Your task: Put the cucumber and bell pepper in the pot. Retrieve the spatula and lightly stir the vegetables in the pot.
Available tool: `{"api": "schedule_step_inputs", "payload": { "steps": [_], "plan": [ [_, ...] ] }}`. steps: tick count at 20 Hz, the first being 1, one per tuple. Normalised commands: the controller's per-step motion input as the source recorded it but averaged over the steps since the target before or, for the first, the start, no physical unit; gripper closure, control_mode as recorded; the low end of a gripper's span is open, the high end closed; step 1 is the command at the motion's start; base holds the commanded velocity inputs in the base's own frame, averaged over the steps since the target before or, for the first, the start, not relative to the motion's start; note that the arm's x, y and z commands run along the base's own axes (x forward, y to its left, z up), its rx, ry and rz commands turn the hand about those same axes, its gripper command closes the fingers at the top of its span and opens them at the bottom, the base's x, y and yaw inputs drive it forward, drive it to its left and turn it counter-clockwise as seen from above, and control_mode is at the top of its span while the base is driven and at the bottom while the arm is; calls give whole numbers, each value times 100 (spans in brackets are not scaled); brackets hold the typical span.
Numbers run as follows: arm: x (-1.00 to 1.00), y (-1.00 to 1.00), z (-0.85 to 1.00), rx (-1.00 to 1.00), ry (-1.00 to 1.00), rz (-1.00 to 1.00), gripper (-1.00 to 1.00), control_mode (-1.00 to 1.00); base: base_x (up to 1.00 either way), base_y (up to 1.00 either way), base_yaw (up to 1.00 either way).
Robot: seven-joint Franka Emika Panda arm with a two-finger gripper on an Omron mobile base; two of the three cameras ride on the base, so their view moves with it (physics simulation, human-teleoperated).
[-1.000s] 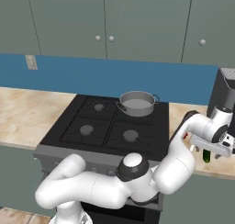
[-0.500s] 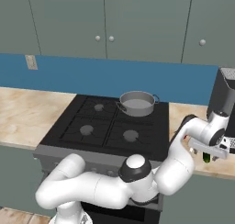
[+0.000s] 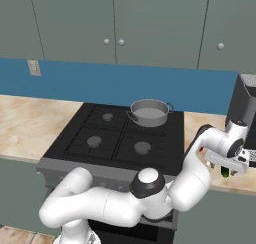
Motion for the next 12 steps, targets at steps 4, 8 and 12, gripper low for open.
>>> {"api": "schedule_step_inputs", "payload": {
  "steps": [4, 8, 12],
  "plan": [
    [0, 0, 0, 0, 2, 0, 100, -100, 0, 0, 0],
    [0, 0, 0, 0, 0, 0, 100, -100, 0, 0, 0],
    [0, 0, 0, 0, 0, 0, 100, -100, 0, 0, 0]
  ]
}}
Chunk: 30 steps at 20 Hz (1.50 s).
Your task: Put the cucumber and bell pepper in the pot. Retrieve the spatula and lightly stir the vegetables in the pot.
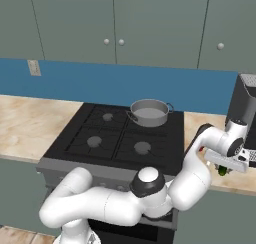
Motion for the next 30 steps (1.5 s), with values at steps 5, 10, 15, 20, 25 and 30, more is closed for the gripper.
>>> {"api": "schedule_step_inputs", "payload": {
  "steps": [5, 10, 15, 20, 25, 30],
  "plan": [
    [-16, 3, 2, 0, 0, 0, 100, -100, 0, 0, 0],
    [-81, 47, 24, 0, -2, 7, 100, -100, 0, 0, 0],
    [-62, 63, 53, -4, -7, 23, 100, -100, 0, 0, 0],
    [-21, 46, 66, -2, -14, 24, 100, -100, 0, 0, 0],
    [0, 34, 43, 0, -18, 9, 100, -100, 0, 0, 0],
    [0, 41, 19, 0, -19, 0, 100, -100, 0, 0, 0]
  ]
}}
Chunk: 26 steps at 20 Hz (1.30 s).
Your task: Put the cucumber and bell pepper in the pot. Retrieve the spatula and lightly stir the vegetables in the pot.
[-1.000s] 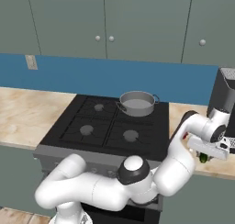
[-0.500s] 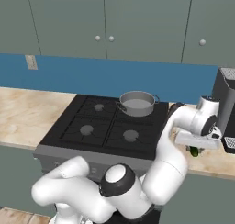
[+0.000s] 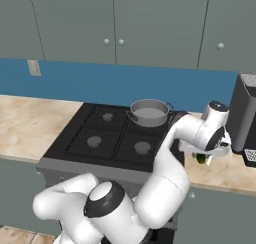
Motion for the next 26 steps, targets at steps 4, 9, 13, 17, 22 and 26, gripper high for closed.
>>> {"api": "schedule_step_inputs", "payload": {
  "steps": [4, 9, 13, 17, 22, 26],
  "plan": [
    [0, 50, 31, 0, -5, -6, 100, -100, 0, 0, 0],
    [16, 40, 58, 0, 5, -7, 100, -100, 0, 0, 0],
    [28, 31, 39, 0, 1, 0, 100, -100, 0, 0, 0],
    [28, 42, 4, 0, 0, 0, 100, -100, 0, 0, 0],
    [19, 45, 0, 0, 0, 0, 100, -100, 0, 0, 0],
    [4, 45, 3, 0, -2, 0, 100, -100, 0, 0, 0]
  ]
}}
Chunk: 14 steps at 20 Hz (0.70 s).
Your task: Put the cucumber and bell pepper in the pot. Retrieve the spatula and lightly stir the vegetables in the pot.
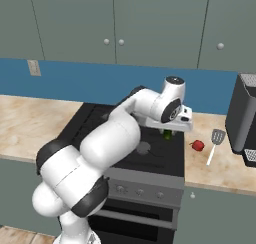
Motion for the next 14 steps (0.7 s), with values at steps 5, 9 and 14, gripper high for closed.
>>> {"api": "schedule_step_inputs", "payload": {
  "steps": [5, 9, 14],
  "plan": [
    [1, 41, 2, 0, -1, 7, 100, -100, 0, 0, 0],
    [18, 36, 0, 0, -2, 11, 100, -100, 0, 0, 0],
    [34, 16, 0, 0, -4, 14, 100, -100, 0, 0, 0]
  ]
}}
